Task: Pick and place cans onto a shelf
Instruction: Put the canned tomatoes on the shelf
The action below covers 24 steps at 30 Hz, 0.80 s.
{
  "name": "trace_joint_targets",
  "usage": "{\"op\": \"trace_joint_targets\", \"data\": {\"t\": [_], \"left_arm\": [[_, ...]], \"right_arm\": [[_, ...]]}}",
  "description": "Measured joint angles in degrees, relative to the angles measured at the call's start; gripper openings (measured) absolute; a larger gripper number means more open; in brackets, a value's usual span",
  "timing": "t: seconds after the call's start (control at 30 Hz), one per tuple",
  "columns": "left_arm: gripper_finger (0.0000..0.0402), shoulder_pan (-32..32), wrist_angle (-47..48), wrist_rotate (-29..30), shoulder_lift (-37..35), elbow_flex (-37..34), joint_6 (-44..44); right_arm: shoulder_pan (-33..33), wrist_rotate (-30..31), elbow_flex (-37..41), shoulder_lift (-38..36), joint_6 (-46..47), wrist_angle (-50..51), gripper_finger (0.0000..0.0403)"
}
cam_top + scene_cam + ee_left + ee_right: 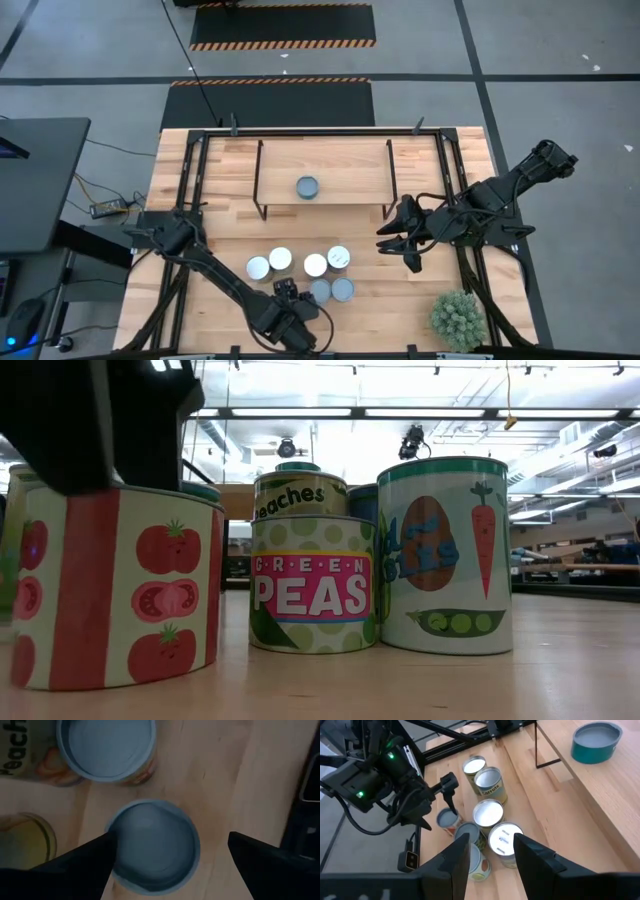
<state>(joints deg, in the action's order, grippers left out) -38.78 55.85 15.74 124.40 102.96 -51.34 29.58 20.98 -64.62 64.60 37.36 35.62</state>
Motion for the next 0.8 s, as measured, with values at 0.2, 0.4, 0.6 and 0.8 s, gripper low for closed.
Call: {"op": "trace_joint_targets", "data": {"t": [0.2,0.4,0.6,0.8], "left_arm": [[0.0384,0.7,-1.4,-1.4,-0.6,0.2,-0.9],[0.0384,0.9,-0.3,-1.3,-0.7,0.4,-0.7],[0.0385,2.3,-0.1,-2.0,-0.7,0.4,-2.0],[0.0398,4.1,-0.2,-7.0,-0.8,0.4,-2.4]], "right_arm": [[0.0,0.0,0.0,0.0,0.0,0.0,0.0158],[0.0,0.0,0.0,0.0,0.0,-0.3,0.0158],[0.0,0.0,0.0,0.0,0.1,-0.5,0.0158],[0.0,0.0,0.0,0.0,0.2,-1.5,0.0158]]}}
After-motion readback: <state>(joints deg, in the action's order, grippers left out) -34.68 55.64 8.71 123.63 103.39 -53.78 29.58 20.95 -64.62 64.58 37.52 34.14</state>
